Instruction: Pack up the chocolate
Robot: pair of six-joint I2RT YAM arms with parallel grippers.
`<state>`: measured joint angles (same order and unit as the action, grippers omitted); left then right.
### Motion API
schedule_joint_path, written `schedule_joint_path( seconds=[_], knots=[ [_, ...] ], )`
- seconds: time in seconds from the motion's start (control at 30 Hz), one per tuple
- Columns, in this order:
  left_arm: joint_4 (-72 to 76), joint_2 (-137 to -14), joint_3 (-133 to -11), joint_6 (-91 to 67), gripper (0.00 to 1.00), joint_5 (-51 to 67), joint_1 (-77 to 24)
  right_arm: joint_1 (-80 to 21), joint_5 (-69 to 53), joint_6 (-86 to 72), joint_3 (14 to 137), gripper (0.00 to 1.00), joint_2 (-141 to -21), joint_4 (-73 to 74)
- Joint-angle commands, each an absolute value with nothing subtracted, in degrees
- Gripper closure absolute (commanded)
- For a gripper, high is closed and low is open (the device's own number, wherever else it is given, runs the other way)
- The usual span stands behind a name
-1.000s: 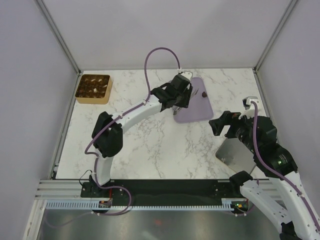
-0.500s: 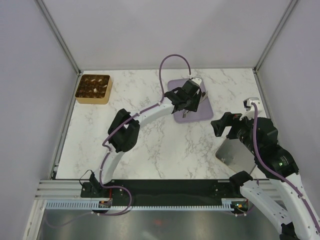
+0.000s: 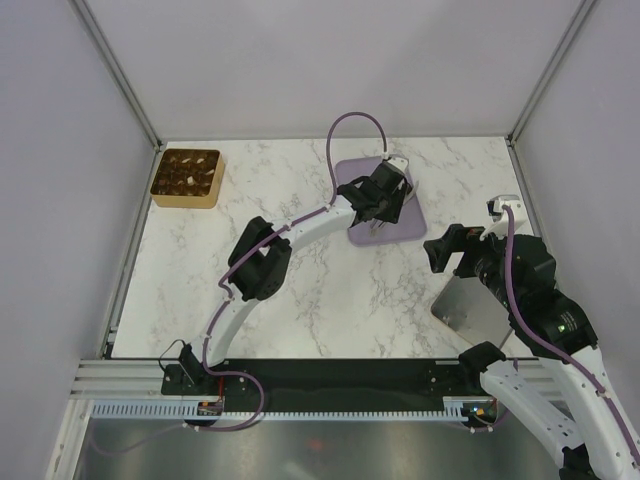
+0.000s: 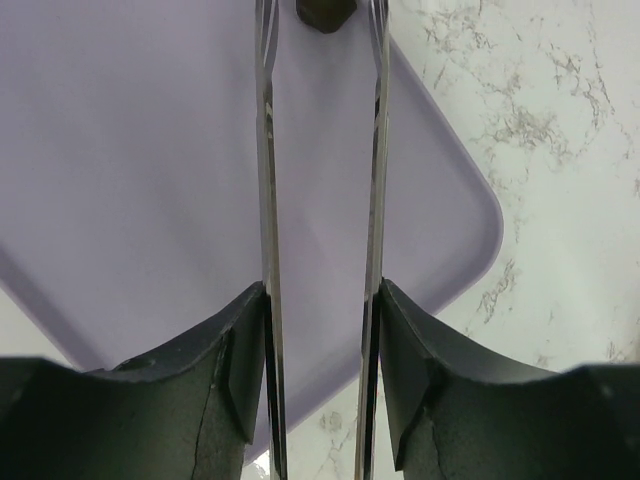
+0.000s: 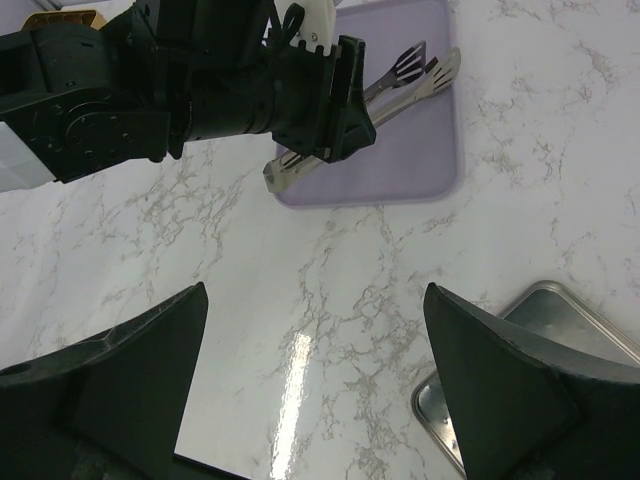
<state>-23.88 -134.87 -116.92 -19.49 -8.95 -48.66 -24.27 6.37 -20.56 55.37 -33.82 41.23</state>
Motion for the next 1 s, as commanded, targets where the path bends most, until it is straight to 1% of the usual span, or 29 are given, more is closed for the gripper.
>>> schedule_joint_path(
  seconds=[0.0, 0.5, 0.73, 0.87, 0.9, 0.97],
  knots=[
    [-21.36, -135.7, -120.67, -19.25, 0.48, -11.34, -48.87, -24.35, 7.65, -19.69, 56.08, 0.02, -33.84, 40.61],
    [-22.59, -135.62, -120.41, -18.54, 0.6, -10.9, -48.87, -24.43, 7.47, -20.74, 56.42, 0.02, -33.75, 40.69],
    [-23.11, -130.44, -116.46, -19.86, 0.67, -9.93, -48.87, -24.35, 7.03, -21.62, 56.6, 0.02, -33.57, 40.96],
    [-23.47, -124.3, -112.34, -19.95, 0.72, -10.63, -48.78, -24.35, 6.68, -22.06, 57.22, 0.02, -33.66, 41.22],
    [-23.64, -123.15, -111.54, -19.95, 0.74, -10.81, -48.78, -24.43, 6.59, -22.15, 57.39, 0.02, -33.58, 41.31],
    [-24.34, -118.86, -109.18, -19.17, 0.75, -11.69, -48.69, -24.43, 6.42, -22.32, 57.74, 0.02, -33.66, 41.57]
  ],
)
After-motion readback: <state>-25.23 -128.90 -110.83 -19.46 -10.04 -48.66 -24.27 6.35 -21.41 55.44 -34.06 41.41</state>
